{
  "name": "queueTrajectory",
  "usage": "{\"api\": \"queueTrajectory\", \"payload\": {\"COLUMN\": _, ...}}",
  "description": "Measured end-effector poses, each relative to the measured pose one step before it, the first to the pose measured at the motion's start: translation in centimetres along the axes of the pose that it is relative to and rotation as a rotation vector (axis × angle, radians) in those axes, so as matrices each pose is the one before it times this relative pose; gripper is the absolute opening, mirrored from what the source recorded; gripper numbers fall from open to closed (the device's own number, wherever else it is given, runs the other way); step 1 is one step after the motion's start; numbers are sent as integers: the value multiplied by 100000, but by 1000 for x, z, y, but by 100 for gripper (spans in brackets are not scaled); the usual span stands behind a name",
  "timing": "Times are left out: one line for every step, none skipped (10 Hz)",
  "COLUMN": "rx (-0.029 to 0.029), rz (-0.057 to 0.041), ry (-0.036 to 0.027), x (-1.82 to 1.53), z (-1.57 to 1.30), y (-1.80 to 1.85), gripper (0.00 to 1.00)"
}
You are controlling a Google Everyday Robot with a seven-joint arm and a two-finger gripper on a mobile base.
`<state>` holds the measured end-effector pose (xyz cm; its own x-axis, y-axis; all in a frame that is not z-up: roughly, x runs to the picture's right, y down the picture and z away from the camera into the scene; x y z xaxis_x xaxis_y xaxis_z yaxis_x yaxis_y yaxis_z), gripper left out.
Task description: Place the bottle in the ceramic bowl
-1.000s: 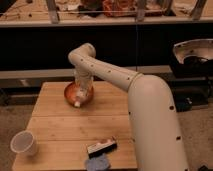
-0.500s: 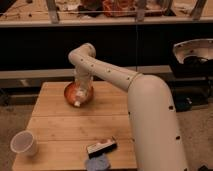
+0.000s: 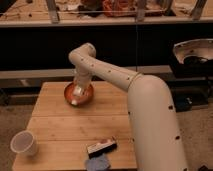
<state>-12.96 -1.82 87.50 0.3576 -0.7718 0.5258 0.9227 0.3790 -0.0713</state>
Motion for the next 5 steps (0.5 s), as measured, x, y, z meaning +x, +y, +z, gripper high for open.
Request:
{"api": "queueTrajectory", "payload": {"rx": 110, "rz": -59, "ry": 43, "x": 37, "z": -3, "y": 17, "gripper": 58}}
{"api": "queueTrajectory", "payload": {"rx": 28, "rz": -136, "ry": 8, "x": 29, "z": -9, "y": 39, "gripper": 58}}
{"api": "queueTrajectory", "payload": {"rx": 100, "rz": -192, "ry": -32, "x": 3, "z": -14, "y": 2, "gripper": 58}}
{"api": "queueTrajectory", "payload": {"rx": 139, "rz": -78, "ry": 42, "x": 18, "z": 9, "y": -17, "gripper": 58}}
{"api": "queueTrajectory", "payload": {"rx": 97, "rz": -72, "ry": 48, "x": 28, "z": -6, "y": -10, "gripper": 58}}
